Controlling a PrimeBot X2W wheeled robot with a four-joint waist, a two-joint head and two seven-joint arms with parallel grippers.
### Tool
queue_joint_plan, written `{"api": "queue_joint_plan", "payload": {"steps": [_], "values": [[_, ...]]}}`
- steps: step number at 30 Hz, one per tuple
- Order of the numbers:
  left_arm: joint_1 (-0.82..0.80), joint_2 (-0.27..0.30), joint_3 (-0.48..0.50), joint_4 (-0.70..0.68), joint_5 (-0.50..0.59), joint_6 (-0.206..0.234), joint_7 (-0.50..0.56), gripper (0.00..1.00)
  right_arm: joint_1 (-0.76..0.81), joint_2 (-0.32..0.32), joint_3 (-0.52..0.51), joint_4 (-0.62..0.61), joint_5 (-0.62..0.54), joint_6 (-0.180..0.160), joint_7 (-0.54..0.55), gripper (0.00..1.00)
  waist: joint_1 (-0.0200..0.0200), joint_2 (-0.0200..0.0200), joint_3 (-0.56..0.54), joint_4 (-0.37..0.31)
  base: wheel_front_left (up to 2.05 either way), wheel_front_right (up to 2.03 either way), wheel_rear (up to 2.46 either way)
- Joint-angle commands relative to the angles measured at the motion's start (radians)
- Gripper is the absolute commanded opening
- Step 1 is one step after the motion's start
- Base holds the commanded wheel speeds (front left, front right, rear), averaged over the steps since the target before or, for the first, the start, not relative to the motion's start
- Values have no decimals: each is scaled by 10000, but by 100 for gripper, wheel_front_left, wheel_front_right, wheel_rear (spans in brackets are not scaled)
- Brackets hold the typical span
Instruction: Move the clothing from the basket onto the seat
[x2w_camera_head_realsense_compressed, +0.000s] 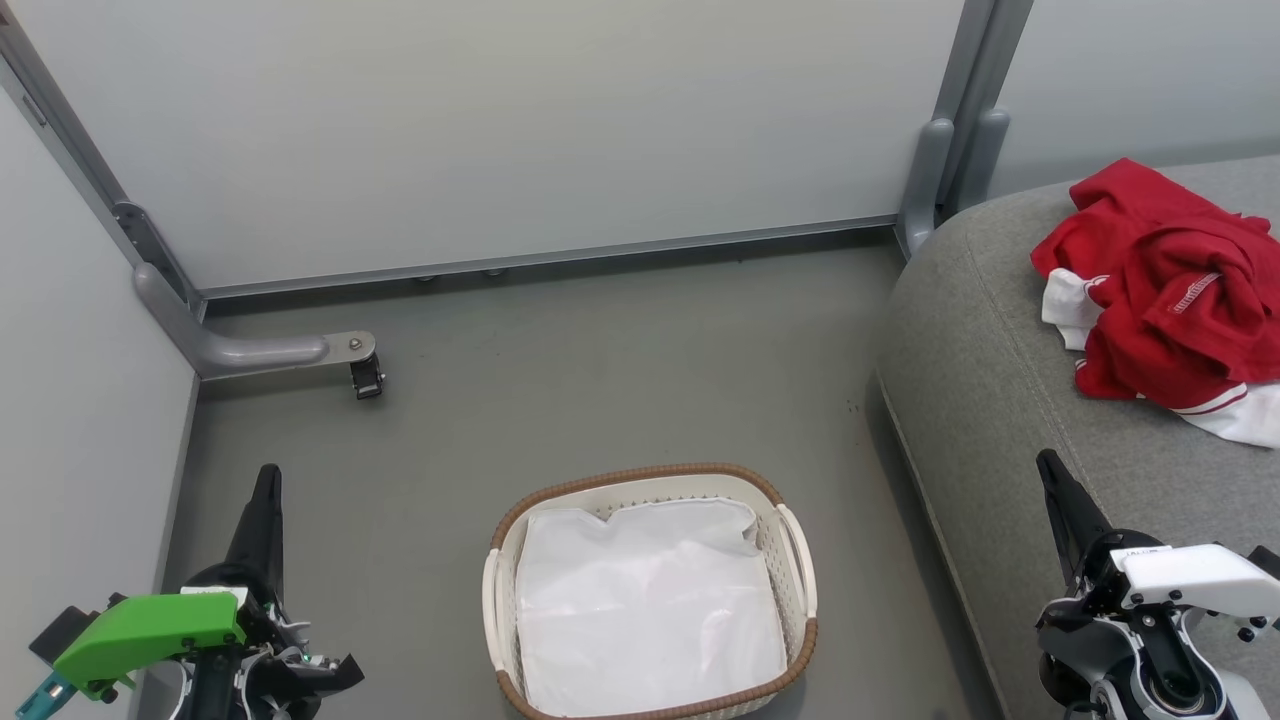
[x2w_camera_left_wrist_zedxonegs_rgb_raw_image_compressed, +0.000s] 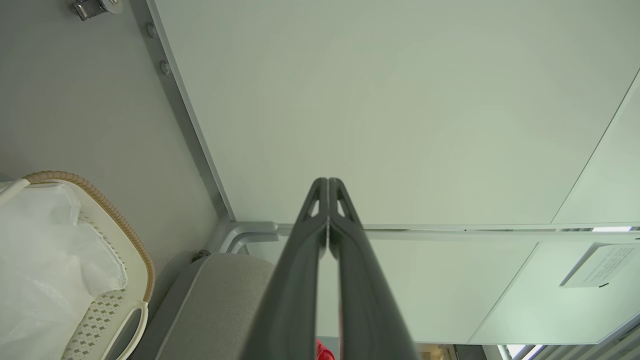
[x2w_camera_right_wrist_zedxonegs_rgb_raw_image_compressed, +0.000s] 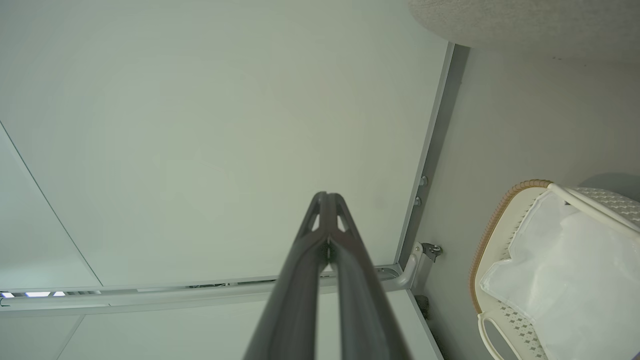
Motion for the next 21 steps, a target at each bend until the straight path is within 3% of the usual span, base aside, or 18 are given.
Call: {"api": "queue_joint_plan", "payload": {"steps": [1,21], "values": [[-106,31,29,8,37,-62,39,0,106,-63,-21,-43,39,0,30,0,0,0,0,0,0,0,0],[-106,28,33,8,43,-62,42,0,106,-63,-21,-42,39,0,29,0,0,0,0,0,0,0,0]]}}
